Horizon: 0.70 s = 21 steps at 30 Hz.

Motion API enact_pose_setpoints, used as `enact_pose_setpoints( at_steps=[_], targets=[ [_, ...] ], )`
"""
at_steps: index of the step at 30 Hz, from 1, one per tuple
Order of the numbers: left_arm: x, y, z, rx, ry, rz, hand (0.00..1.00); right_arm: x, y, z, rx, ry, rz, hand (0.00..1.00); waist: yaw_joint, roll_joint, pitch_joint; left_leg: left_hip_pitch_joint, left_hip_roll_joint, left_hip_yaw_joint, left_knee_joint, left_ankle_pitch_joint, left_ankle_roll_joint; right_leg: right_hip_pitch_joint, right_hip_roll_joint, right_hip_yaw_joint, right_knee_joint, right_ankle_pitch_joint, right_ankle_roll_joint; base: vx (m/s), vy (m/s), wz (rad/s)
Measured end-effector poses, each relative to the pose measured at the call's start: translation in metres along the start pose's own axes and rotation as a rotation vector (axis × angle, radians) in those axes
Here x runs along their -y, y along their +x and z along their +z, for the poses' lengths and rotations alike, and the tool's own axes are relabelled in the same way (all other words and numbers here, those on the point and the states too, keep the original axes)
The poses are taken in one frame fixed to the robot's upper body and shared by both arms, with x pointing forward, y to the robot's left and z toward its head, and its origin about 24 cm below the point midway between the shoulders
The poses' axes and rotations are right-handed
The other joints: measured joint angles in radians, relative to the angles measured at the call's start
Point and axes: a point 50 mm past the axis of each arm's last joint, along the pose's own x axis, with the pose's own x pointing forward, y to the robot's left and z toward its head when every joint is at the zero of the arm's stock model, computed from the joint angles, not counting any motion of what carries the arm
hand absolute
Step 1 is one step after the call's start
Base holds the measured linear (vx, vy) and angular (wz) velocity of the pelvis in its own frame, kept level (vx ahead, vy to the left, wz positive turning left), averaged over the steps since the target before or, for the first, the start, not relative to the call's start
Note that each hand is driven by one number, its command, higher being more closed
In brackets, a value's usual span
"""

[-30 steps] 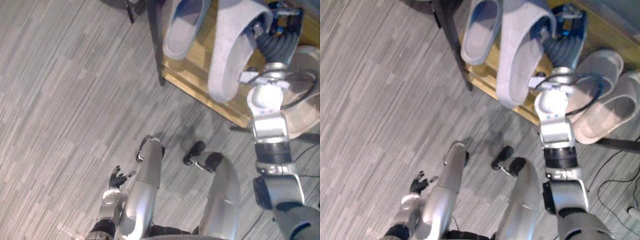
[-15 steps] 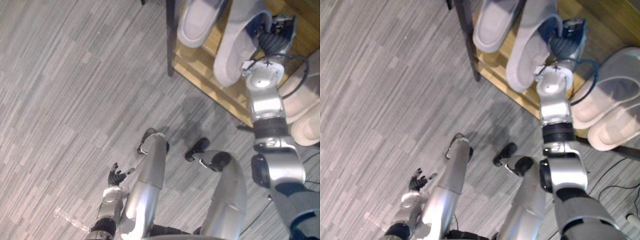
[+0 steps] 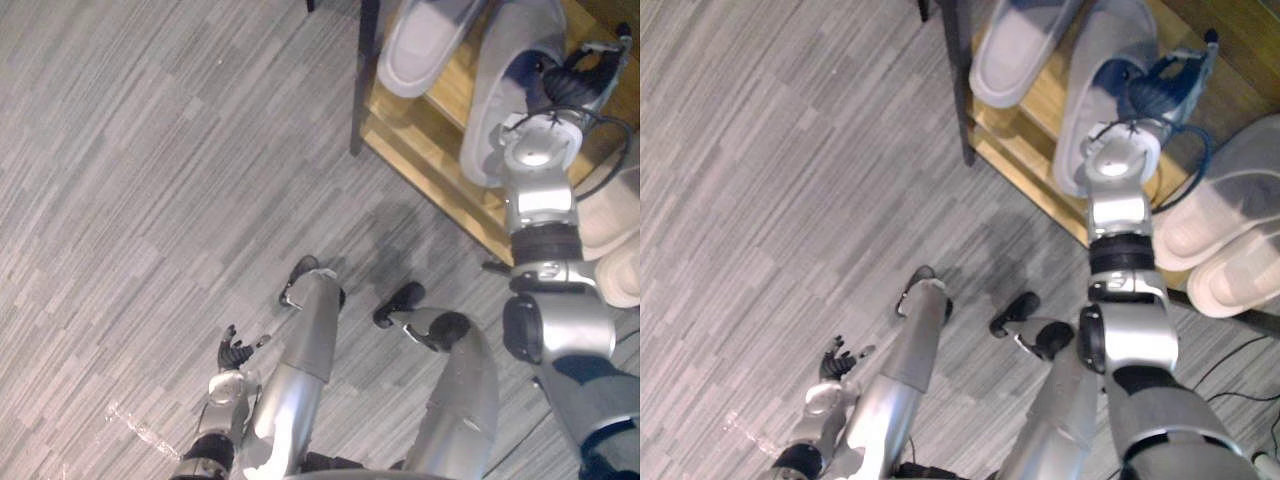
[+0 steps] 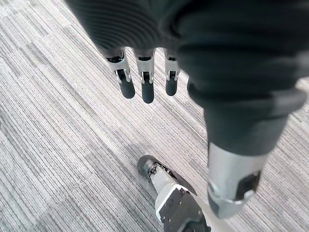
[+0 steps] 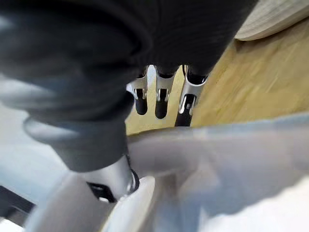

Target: Organize the slippers on the shoe rack

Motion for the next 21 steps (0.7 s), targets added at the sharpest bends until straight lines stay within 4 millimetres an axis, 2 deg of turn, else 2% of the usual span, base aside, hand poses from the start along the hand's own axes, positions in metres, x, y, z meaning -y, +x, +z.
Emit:
enact_pose_setpoints(
  at_steps=[3, 9, 12, 16, 20, 21],
  targets=[
    [0.000, 0.001, 0.001, 0.002, 0.000, -0.001, 0.00, -0.004, -0.007, 0.000, -0.004, 0.032, 0.014, 0.00, -0.003, 0.000, 0.000, 0.020, 0.003, 0.000, -0.010, 0.000, 0.000, 0.020, 0.003, -0.001, -0.009, 0.000, 0.000, 0.01, 0.028, -0.02],
    [0.002, 0.002, 0.004, 0.004, -0.021, -0.002, 0.00, -0.014, -0.032, -0.013, -0.040, 0.064, 0.074, 0.00, -0.008, 0.000, 0.000, 0.064, 0.016, 0.007, -0.038, 0.003, 0.005, 0.064, 0.017, -0.004, -0.043, 0.006, 0.011, 0.00, 0.048, -0.05],
    [0.002, 0.005, 0.006, -0.024, -0.072, 0.001, 0.00, -0.027, -0.051, -0.006, -0.037, 0.126, 0.144, 0.00, -0.023, -0.001, 0.000, 0.077, 0.023, 0.012, -0.044, 0.003, 0.005, 0.078, 0.023, -0.004, -0.055, 0.012, 0.012, 0.01, 0.051, -0.05],
    [0.001, 0.006, 0.005, -0.042, -0.114, 0.005, 0.00, -0.033, -0.059, -0.010, -0.070, 0.141, 0.175, 0.00, -0.028, -0.001, 0.000, 0.094, 0.035, 0.016, -0.054, 0.002, 0.005, 0.096, 0.037, -0.003, -0.078, 0.023, 0.009, 0.01, 0.057, -0.11],
    [-0.001, 0.007, 0.002, -0.058, -0.153, 0.008, 0.00, -0.035, -0.069, -0.024, -0.117, 0.138, 0.211, 0.00, -0.036, -0.004, 0.000, 0.114, 0.038, 0.019, -0.076, 0.007, 0.012, 0.116, 0.041, -0.003, -0.100, 0.029, 0.017, 0.02, 0.052, 0.00],
    [-0.001, 0.007, 0.002, -0.061, -0.152, 0.009, 0.00, -0.037, -0.078, -0.032, -0.157, 0.146, 0.226, 0.00, -0.039, -0.006, 0.000, 0.120, 0.040, 0.020, -0.081, 0.007, 0.012, 0.124, 0.045, -0.004, -0.106, 0.031, 0.019, 0.02, 0.040, -0.01]
  ],
)
